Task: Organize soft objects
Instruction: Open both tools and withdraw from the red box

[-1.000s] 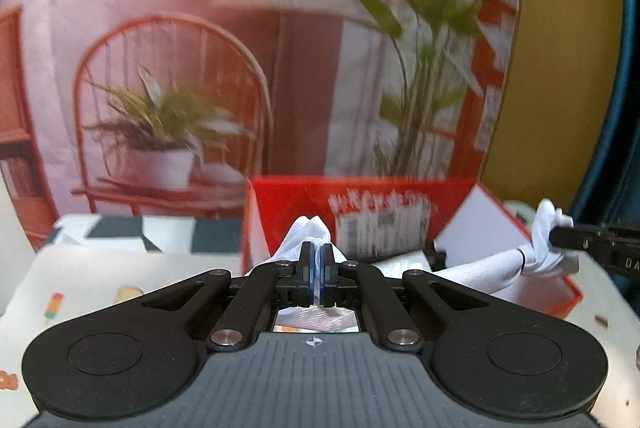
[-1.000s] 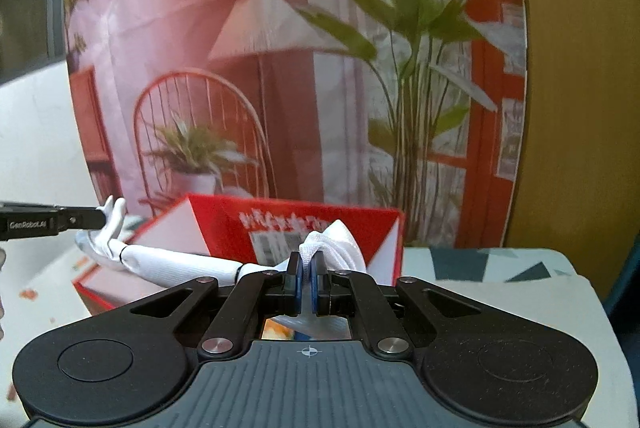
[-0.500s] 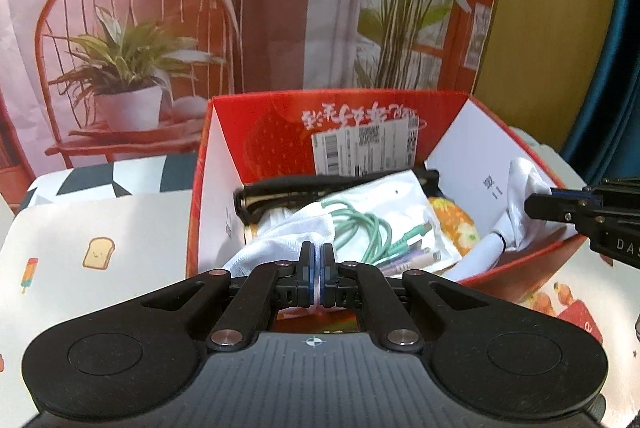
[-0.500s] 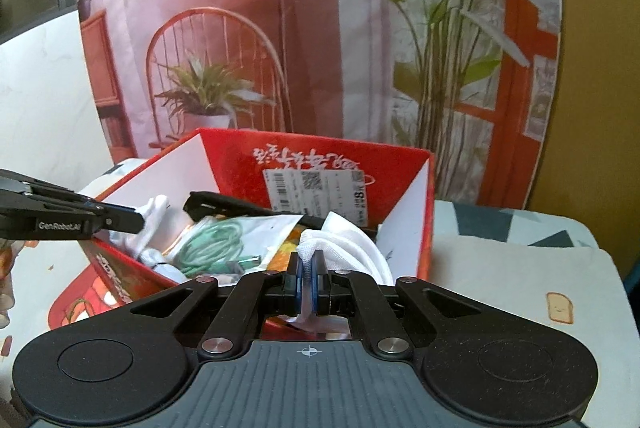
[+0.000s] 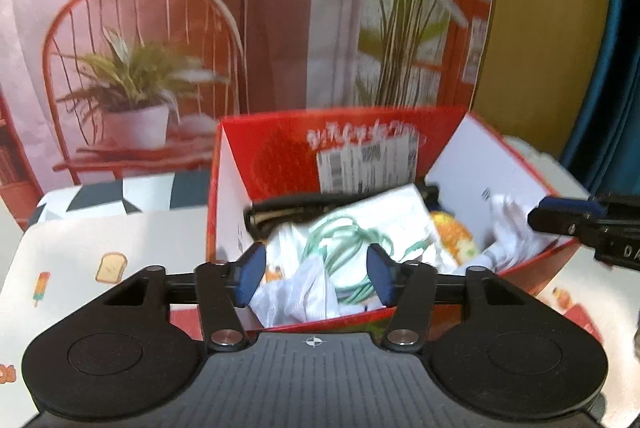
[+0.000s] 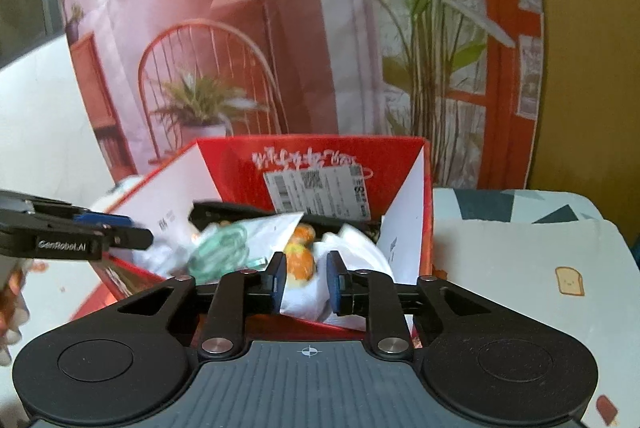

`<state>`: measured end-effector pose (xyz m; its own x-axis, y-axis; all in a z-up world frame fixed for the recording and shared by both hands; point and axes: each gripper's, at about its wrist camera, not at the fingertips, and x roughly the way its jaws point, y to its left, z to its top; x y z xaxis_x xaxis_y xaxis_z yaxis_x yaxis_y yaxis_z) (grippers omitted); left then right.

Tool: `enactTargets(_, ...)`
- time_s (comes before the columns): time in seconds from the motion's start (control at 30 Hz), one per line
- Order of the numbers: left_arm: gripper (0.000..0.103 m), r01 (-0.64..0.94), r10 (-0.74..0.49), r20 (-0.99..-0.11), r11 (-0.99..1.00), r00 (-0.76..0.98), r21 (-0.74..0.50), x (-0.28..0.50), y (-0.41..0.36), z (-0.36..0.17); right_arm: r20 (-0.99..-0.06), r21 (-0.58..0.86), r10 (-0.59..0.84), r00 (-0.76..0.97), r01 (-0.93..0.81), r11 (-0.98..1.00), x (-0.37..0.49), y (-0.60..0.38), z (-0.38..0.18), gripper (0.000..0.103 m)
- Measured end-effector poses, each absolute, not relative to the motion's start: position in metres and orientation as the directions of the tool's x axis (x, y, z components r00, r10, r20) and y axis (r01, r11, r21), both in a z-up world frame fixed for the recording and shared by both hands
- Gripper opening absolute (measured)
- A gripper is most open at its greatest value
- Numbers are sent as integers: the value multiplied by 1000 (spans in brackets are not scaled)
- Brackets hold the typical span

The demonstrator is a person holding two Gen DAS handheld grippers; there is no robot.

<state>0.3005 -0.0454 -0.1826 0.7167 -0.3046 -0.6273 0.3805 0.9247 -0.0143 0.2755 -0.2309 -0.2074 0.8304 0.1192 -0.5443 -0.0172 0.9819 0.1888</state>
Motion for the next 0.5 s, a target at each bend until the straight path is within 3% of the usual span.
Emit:
enactTargets(0.07,58,377,-311,-617,926,723,-25,295,-42,-176,-522,209,115,845,-5,978,269,-232,-204,27)
enactTargets(0.27,58,401,-347,-556,916,755,-27,257,-31,-159,-458,261,148,877,-27,965,242,-227,-194,28)
enactTargets(0.5,58,402,-362,-600,913,714,-73,226,-21,-180,-476,286,202,856,-67,956,213,-209,-208,28)
